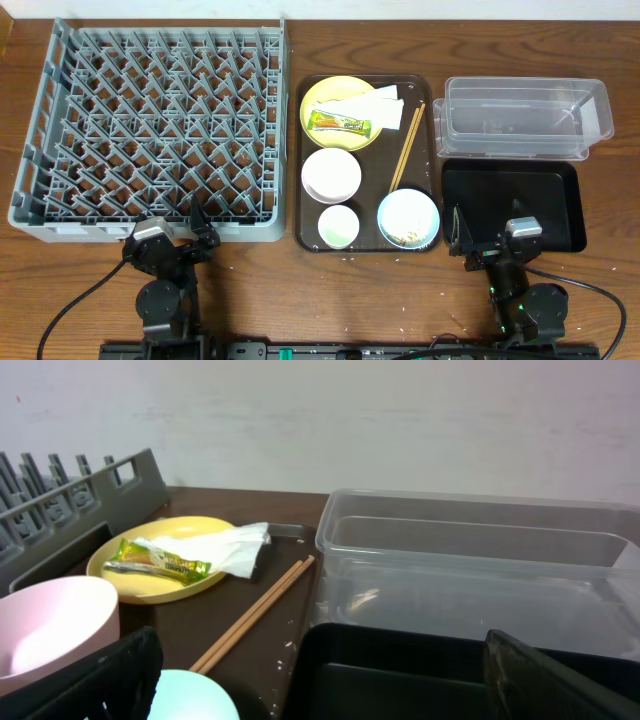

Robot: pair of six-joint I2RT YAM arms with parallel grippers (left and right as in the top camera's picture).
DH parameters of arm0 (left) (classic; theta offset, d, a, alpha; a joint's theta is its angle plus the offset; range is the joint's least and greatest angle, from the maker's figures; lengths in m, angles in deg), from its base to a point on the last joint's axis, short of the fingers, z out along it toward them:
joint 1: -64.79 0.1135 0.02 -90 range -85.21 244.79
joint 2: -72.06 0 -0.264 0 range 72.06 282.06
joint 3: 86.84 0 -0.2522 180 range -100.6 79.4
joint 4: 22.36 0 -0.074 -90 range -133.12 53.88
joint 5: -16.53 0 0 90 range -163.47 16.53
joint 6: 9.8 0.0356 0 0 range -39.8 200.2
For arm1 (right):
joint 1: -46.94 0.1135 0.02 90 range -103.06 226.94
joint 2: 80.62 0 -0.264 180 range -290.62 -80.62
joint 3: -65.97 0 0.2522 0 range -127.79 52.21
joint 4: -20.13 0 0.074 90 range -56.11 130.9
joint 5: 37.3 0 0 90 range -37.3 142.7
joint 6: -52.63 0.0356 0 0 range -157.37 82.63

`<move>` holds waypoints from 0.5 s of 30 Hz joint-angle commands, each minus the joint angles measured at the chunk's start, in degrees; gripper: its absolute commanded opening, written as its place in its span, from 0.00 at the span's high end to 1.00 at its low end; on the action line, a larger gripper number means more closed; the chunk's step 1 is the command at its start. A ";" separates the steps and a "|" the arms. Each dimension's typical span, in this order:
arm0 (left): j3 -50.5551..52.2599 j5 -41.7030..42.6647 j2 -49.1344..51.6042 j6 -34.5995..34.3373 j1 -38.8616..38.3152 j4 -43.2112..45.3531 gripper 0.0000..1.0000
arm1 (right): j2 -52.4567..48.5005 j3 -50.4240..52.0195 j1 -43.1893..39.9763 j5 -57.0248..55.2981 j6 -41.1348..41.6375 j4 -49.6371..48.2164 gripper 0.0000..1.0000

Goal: Sort waste into correct bins and load items into the dishwasher

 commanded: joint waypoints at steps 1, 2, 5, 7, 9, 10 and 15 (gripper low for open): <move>1.16 -0.68 -0.31 -0.52 -0.09 -2.23 0.07 | 0.37 0.11 0.46 -0.39 0.61 0.31 0.01; 1.16 -0.68 -0.31 -0.52 -0.09 -2.23 0.07 | 0.37 0.11 0.46 -0.37 0.61 0.31 0.01; 1.16 -0.68 -0.31 -0.52 -0.09 -2.23 0.07 | 0.37 0.11 0.46 -0.37 0.61 0.31 0.01; 1.16 -0.68 -0.31 -0.52 -0.09 -2.23 0.07 | 0.37 0.11 0.46 -0.39 0.59 0.31 0.01; 1.16 -0.68 -0.31 -0.52 -0.09 -2.23 0.07 | 0.37 0.11 0.46 -0.37 0.61 0.31 0.01; 1.16 -0.68 -0.31 -0.52 -0.09 -2.23 0.07 | 0.37 0.11 0.46 -0.39 0.61 0.31 0.01; 1.16 -0.68 -0.31 -0.52 -0.09 -2.23 0.07 | 0.37 0.11 0.46 -0.37 0.59 0.31 0.01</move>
